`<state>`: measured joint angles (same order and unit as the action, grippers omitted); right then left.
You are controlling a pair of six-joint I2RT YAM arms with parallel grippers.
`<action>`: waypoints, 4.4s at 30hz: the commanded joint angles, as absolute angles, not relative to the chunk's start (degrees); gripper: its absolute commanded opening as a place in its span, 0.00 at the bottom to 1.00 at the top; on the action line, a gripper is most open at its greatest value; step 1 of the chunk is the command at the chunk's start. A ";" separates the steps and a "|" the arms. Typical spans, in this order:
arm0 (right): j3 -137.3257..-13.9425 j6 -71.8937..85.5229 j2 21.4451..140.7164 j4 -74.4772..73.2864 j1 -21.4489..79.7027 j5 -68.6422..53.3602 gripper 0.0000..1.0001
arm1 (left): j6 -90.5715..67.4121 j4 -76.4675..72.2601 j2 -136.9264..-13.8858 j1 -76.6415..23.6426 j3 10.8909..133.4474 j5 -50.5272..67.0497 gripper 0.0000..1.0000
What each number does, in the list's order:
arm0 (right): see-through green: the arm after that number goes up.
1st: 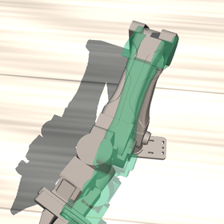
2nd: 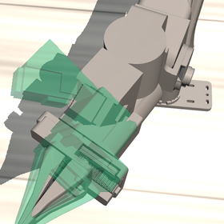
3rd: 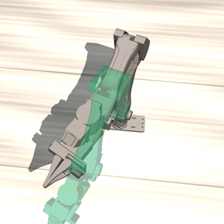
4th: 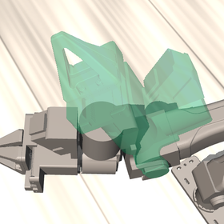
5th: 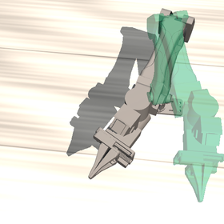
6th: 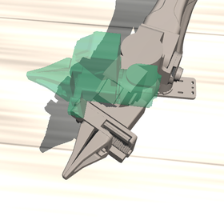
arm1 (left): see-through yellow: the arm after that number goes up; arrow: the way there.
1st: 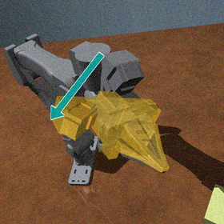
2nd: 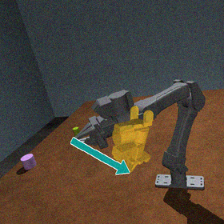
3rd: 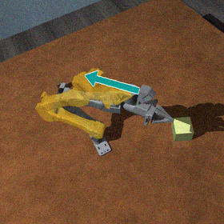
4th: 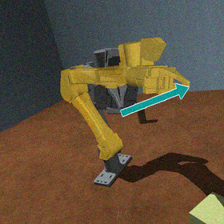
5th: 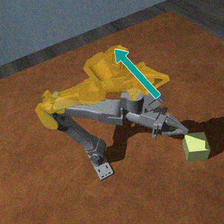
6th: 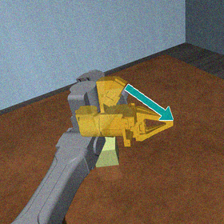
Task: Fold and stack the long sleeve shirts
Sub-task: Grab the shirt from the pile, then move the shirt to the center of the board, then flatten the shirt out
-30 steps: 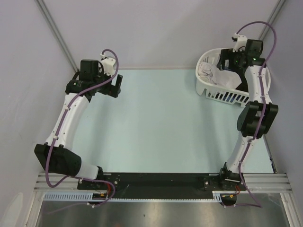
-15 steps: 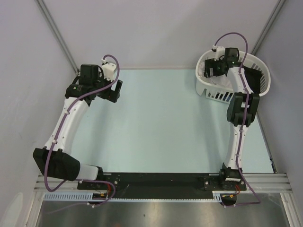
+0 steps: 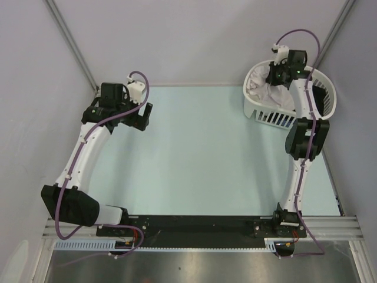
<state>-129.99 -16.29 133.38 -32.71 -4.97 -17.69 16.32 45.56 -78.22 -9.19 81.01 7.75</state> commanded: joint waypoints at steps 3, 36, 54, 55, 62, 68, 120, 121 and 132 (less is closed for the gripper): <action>-136.14 -5.47 113.04 -29.36 -5.10 -26.18 0.00 | 10.30 41.76 -77.70 -5.11 85.60 13.09 1.00; -76.10 2.69 85.24 -20.47 8.59 -31.21 0.99 | 22.76 41.48 -69.34 13.27 70.85 37.53 1.00; -83.96 -51.13 98.96 -28.22 22.24 -5.80 1.00 | 25.40 43.42 -68.55 13.18 69.52 36.48 0.99; -82.89 -54.37 99.14 -26.65 22.24 -5.10 1.00 | 25.40 43.42 -68.64 13.18 69.61 36.56 0.99; -79.89 -78.18 105.27 -21.19 22.59 -2.82 1.00 | 25.22 44.47 -69.78 13.10 71.36 37.71 1.00; -81.11 -84.02 111.88 -4.93 23.29 4.21 0.79 | 25.22 44.91 -68.73 13.18 71.46 36.57 0.99; -100.53 -15.92 106.16 -39.12 22.40 -35.51 1.00 | 8.63 28.41 -76.89 12.31 52.82 43.94 0.95; -102.81 -13.56 109.30 -38.50 23.11 -35.77 1.00 | 5.92 24.04 -78.21 12.39 52.56 44.55 0.94; -136.47 -10.81 132.61 -41.66 36.47 -30.86 1.00 | -10.20 5.89 -93.17 11.78 49.57 47.99 0.99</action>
<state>-127.81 -13.08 128.05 -40.84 32.67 -33.30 -4.21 13.61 -93.56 12.10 50.94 44.36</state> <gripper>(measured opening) 0.993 0.981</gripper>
